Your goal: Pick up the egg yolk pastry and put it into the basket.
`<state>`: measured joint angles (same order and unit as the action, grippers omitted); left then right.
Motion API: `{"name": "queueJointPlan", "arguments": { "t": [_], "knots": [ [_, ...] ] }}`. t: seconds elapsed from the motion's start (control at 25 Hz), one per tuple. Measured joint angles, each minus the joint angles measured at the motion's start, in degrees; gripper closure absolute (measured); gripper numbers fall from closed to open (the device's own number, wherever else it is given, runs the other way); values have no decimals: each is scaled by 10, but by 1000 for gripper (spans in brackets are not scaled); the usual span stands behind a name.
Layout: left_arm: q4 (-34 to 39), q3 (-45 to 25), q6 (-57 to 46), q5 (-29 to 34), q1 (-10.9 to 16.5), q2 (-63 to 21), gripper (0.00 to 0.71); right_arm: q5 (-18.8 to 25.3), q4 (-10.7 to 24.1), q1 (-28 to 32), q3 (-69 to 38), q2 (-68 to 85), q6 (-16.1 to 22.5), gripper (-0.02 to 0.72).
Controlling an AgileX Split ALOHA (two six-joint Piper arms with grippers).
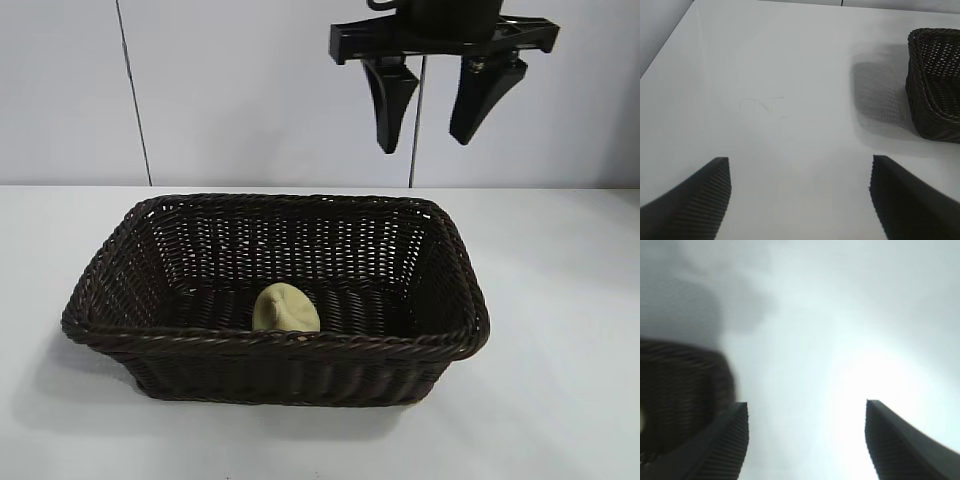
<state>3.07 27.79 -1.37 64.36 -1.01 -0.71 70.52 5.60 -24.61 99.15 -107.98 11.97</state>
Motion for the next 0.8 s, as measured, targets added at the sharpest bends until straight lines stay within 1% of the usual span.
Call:
{"name": "queueJointPlan", "arguments": {
  "t": [0.12, 0.2, 0.36, 0.52, 0.64, 0.8],
  "knots": [
    [0, 0, 0, 0, 0, 0, 149, 0, 1, 49, 0, 0, -9, 220],
    [0, 0, 0, 0, 0, 0, 149, 0, 1, 94, 0, 0, -17, 220],
    [0, 0, 0, 0, 0, 0, 149, 0, 4, 172, 0, 0, -19, 220],
    [0, 0, 0, 0, 0, 0, 149, 0, 4, 229, 0, 0, -20, 220],
    [0, 0, 0, 0, 0, 0, 149, 0, -2, 255, 0, 0, -23, 220],
    [0, 0, 0, 0, 0, 0, 149, 0, -22, 259, -18, 6, -46, 220]
  ]
}}
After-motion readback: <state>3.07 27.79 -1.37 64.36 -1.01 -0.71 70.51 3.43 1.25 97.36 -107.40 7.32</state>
